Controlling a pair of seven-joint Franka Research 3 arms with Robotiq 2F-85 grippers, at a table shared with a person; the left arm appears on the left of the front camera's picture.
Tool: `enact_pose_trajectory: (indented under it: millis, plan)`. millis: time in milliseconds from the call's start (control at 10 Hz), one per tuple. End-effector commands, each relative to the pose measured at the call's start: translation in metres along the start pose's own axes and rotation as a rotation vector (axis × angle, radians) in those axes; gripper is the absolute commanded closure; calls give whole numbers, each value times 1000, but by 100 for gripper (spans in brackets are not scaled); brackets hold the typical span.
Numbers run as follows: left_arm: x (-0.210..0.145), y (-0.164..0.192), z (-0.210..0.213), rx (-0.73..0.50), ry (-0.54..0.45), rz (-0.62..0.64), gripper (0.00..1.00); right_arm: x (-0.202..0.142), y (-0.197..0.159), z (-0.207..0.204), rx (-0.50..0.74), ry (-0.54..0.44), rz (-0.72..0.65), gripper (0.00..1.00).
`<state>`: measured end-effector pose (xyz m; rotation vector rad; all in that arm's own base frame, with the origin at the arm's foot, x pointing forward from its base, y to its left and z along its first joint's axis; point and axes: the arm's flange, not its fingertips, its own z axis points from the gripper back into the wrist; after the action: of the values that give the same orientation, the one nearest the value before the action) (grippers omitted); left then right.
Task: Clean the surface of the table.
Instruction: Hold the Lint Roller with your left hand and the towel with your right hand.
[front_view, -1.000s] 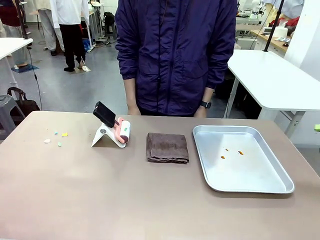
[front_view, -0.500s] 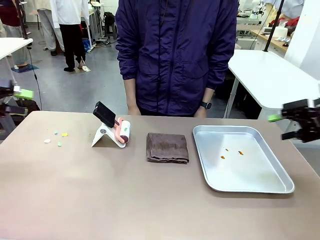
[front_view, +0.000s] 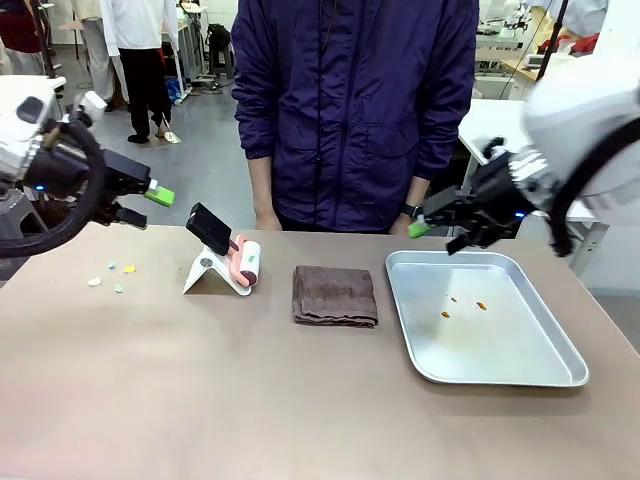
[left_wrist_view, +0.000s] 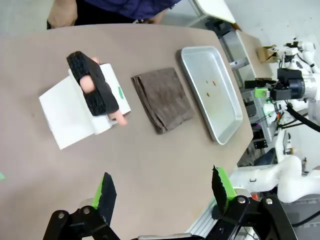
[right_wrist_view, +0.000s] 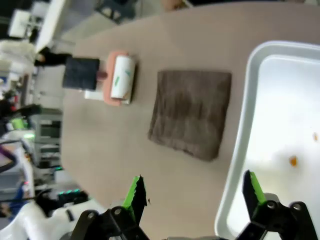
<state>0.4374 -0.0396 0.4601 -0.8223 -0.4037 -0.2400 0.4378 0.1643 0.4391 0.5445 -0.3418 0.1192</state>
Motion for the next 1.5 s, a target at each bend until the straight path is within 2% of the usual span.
enact_pose_trajectory:
  millis: [0, 100, 300, 500, 700, 800, 1200, 1300, 1400]
  plan:
    - [18, 11, 7, 8, 15, 37, 0, 19, 27, -38, -93, -4, 0, 0]
    - [22, 15, 3, 11, 35, 41, 0, 16, 39, -55, -145, 15, 95, 0]
    - [30, 24, -4, 7, 62, 50, 0, 10, 55, -86, -180, 79, 158, 0]
    - [28, 38, 1, -6, 49, 57, 0, 1, 58, -109, -244, 114, 138, 0]
    - [25, 36, -6, 10, 43, 50, 0, 2, 54, -101, -246, 98, 89, 0]
    - [25, 36, -6, 10, 43, 50, 0, -9, 47, -110, -218, 132, 153, 0]
    - [25, 38, -7, 6, 46, 53, 0, -9, 47, -110, -226, 131, 134, 0]
    - [37, 26, -8, -39, 91, 64, 0, -1, 62, -120, -318, 155, 104, 0]
    - [51, 24, -7, -2, 141, 122, 0, 5, 73, -127, -332, 171, 111, 0]
